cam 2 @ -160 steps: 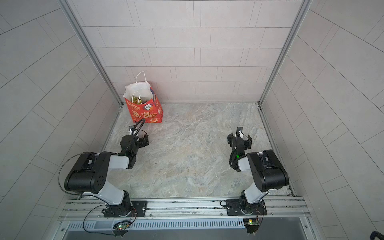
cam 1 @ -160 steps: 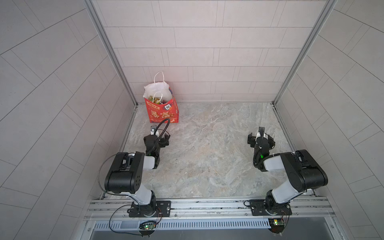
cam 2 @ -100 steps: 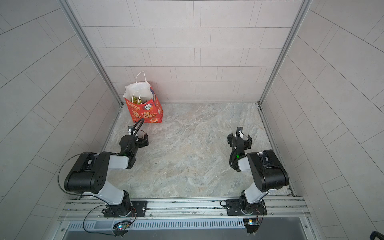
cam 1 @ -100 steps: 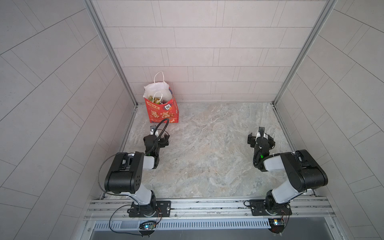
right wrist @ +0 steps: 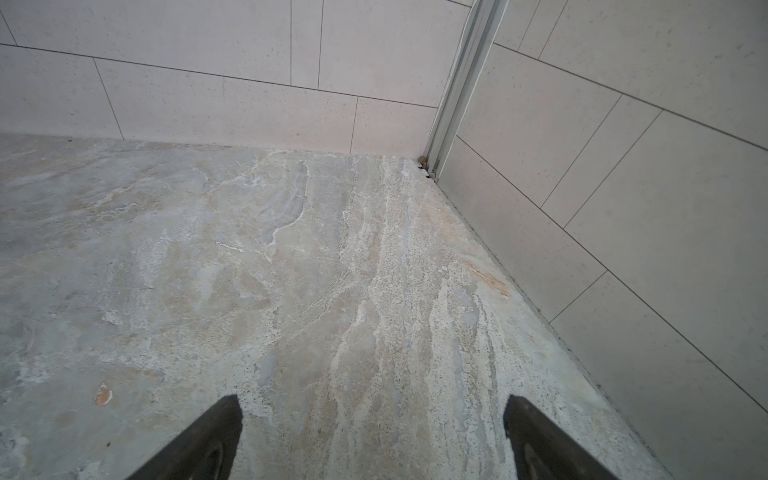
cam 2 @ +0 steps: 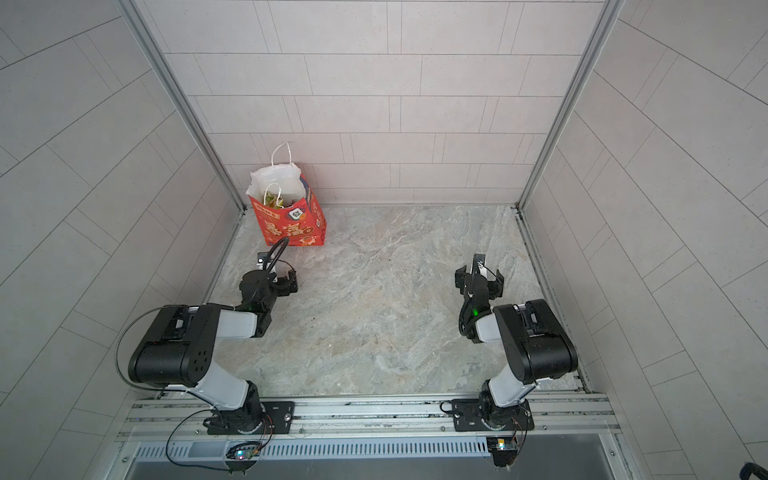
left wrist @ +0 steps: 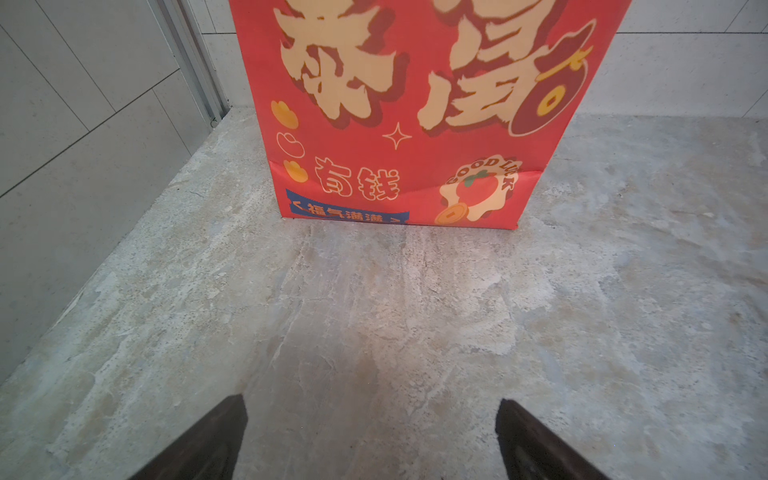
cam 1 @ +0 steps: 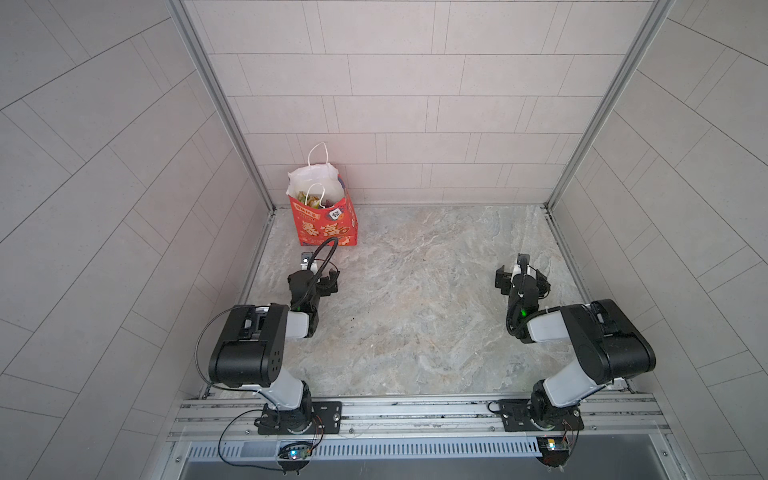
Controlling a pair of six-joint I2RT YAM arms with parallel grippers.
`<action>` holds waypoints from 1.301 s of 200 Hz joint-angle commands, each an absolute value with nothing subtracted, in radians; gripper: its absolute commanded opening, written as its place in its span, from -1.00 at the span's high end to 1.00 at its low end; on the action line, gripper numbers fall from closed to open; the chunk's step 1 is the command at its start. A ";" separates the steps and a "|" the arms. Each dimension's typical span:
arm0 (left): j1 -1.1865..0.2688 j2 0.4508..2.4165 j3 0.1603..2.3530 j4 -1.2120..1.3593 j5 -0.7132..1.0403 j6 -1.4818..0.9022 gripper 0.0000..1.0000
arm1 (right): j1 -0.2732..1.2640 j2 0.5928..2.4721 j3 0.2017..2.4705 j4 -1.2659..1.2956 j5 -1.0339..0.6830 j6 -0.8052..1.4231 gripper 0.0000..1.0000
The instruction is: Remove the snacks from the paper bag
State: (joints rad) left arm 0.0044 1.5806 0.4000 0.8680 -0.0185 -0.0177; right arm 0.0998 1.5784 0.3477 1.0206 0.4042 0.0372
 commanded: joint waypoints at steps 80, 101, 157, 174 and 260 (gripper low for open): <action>-0.123 1.277 0.363 0.756 -0.248 0.051 -0.95 | 0.211 1.386 0.291 1.012 0.591 -0.055 -0.99; -0.230 1.031 0.439 0.570 -0.338 0.001 -0.83 | 0.212 1.144 0.361 0.736 0.615 0.232 -0.99; 0.016 1.086 0.953 0.182 0.003 -0.365 0.49 | 0.157 1.138 0.733 0.346 -0.047 0.493 0.25; 0.104 1.229 1.135 0.095 0.107 -0.382 0.72 | 0.216 1.197 0.807 0.300 -0.043 0.444 0.35; 0.350 2.047 1.926 -0.137 0.595 -0.381 1.00 | 0.302 1.350 0.878 0.219 -0.078 0.310 0.44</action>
State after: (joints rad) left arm 0.3054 1.8912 1.7420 -0.0025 0.3912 -0.3817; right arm 0.3012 1.3571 0.8913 0.2260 -0.0643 0.3412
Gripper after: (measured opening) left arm 0.055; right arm 0.277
